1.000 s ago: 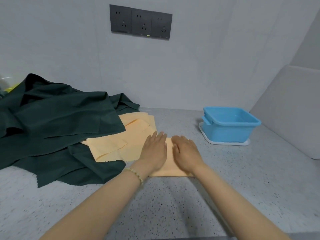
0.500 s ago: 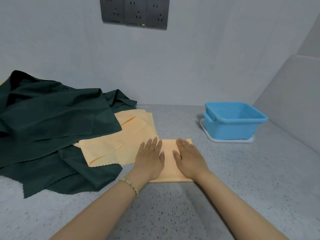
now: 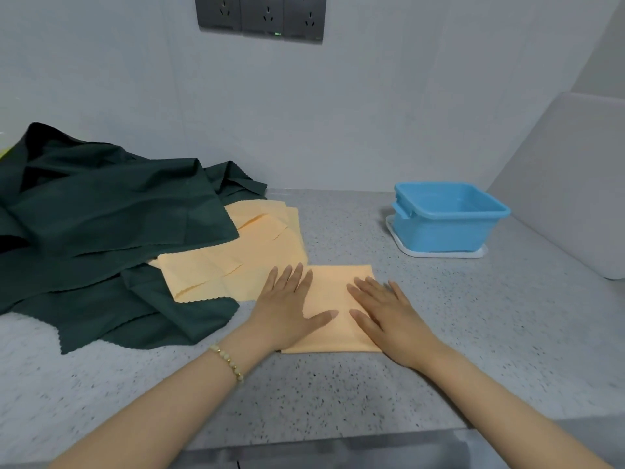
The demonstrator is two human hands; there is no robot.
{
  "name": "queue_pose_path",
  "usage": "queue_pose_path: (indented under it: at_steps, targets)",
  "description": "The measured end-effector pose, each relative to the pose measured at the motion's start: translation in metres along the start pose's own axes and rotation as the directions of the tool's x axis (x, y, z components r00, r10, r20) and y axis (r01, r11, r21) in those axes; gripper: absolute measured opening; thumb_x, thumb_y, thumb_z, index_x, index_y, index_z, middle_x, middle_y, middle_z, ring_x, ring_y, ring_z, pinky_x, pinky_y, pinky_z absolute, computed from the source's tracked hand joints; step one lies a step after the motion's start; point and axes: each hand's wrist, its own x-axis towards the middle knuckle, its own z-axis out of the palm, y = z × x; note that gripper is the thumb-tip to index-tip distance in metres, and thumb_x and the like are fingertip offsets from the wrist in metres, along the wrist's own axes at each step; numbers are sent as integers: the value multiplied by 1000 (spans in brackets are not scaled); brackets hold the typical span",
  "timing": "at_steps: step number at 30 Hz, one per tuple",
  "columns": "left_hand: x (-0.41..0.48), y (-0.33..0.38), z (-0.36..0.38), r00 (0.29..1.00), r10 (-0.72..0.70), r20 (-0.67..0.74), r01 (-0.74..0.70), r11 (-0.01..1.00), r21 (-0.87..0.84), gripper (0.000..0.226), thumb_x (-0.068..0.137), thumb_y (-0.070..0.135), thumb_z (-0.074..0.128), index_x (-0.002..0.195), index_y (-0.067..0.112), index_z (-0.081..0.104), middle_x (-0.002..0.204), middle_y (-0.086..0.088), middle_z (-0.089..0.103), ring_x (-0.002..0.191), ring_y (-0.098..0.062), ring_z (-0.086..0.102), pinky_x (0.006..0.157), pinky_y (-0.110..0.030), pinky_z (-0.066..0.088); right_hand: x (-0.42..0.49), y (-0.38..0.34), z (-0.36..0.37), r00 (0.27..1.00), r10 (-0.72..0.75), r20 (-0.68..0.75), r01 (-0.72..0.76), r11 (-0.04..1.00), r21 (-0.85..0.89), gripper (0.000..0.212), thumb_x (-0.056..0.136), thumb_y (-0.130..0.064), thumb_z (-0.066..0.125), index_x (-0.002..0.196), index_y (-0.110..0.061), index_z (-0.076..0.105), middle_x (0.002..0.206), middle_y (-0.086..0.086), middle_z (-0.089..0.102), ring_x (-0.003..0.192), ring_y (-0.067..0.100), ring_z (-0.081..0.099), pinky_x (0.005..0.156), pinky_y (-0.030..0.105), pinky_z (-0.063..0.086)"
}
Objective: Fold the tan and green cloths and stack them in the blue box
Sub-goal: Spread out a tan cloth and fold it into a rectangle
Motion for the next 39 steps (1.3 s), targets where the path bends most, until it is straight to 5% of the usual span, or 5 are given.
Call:
queue_pose_path:
  at_steps: [5,10,20,31,39]
  targets:
    - [-20,-6,-19,949,297,-110,-306,949,-75,43,96,54,38,135,40,48,145,21,40,135,2,32,109,-12,-6,-27,8,-14,991,-135,-11,135,990,47,51,95,-55,32,143,-39,35,152,-17,27,138,-5,18,117,21,-3]
    - [-47,-14,-26,956,291,-45,-291,957,-3,92,70,89,16,144,38,35,151,22,27,140,2,22,116,-22,-5,-41,20,-20,983,-177,52,176,984,10,89,74,-84,31,149,-36,22,154,-24,13,130,-19,2,119,25,3]
    - [-59,-26,-40,945,288,-153,-252,943,216,64,80,63,46,133,29,52,126,13,54,124,-8,38,112,-26,-13,-26,31,-30,975,-207,-81,204,978,-47,59,78,-40,68,133,-25,54,119,-9,56,110,7,47,105,16,20]
    - [-41,-27,-26,905,-64,-421,-73,951,-301,21,84,42,67,72,25,62,67,17,51,76,-9,42,66,-25,25,-7,30,-16,937,163,-308,1,882,471,20,76,-31,76,63,-35,61,72,-7,54,66,5,52,61,17,39]
    - [-27,-20,-23,874,-310,-374,118,882,-456,33,82,55,63,62,28,62,63,13,57,82,-13,46,78,-32,40,7,27,-13,877,441,-194,-237,745,624,21,70,-38,81,62,-23,69,81,-5,62,78,11,58,83,31,45]
